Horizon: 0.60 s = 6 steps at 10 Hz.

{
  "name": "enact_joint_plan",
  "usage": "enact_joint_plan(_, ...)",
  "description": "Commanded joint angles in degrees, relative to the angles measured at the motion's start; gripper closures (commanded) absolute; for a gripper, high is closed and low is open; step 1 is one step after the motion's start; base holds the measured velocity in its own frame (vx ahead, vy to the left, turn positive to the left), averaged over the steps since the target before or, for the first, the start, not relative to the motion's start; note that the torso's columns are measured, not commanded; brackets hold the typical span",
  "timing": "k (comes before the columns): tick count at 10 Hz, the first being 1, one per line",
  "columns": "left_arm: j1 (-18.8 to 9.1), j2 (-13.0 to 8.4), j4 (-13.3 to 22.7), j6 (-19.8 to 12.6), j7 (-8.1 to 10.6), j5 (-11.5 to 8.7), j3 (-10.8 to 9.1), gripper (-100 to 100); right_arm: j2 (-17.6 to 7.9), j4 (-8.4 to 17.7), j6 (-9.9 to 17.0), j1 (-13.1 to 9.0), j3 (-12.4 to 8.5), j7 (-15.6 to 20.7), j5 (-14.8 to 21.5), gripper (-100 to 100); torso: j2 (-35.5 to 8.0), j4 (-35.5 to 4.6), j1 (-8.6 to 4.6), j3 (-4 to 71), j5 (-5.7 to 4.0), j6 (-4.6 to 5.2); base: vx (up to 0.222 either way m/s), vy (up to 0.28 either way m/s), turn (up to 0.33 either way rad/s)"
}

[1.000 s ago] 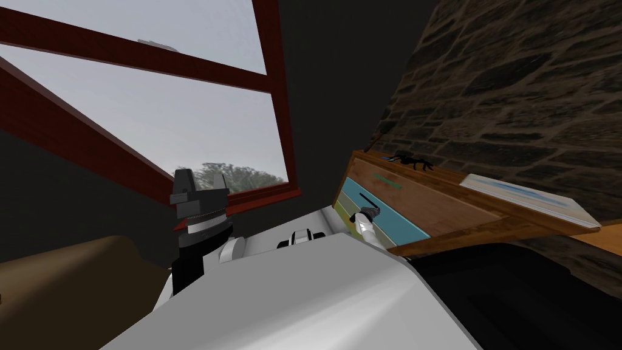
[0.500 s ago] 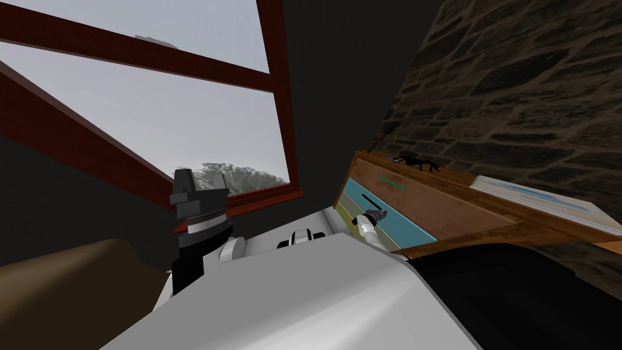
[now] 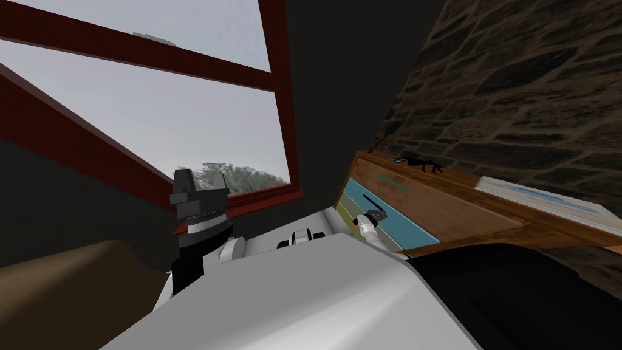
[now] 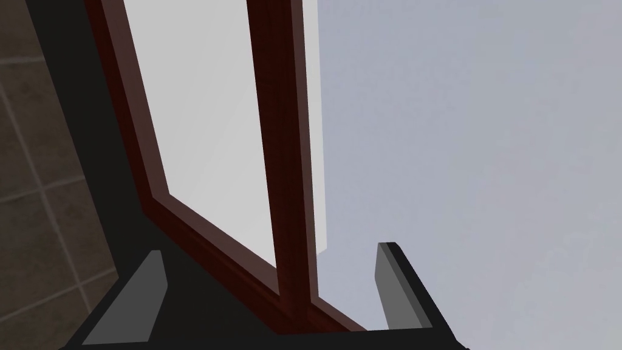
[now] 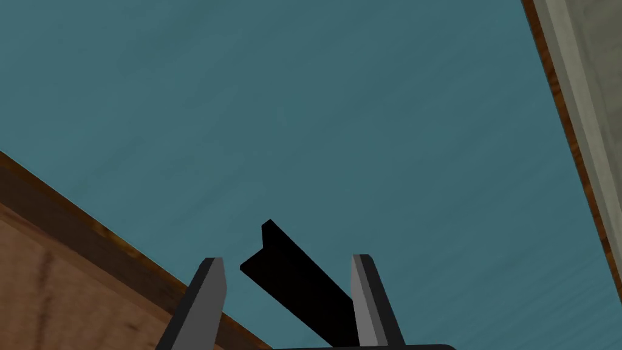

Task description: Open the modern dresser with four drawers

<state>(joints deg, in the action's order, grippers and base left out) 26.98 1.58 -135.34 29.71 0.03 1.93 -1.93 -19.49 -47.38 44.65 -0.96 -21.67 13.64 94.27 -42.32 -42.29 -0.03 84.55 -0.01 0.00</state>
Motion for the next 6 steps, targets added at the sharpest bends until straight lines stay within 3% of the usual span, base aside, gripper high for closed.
enact_joint_plan(1,0.00,0.01,0.00,0.00,0.00,0.00,0.01,0,-0.10,-0.15,-0.21,-0.35,-0.13,0.66,-0.25,100,-0.05,-0.01,0.34,-0.03,0.07,-0.01,-0.025,0.166,-0.018)
enact_joint_plan(5,-0.01,0.02,0.00,0.00,0.00,0.00,0.02,0,-0.28,-0.27,-0.47,-0.78,-0.28,1.34,-0.55,100,0.03,0.01,-0.02,0.02,0.00,0.00,-0.041,0.186,-0.012)
enact_joint_plan(6,0.00,0.01,0.00,0.00,0.00,0.00,0.01,0,-1.27,0.09,-1.17,-1.40,-0.66,2.37,-1.34,-100,0.12,0.03,-0.40,0.07,-0.09,0.01,0.119,-0.040,0.008)
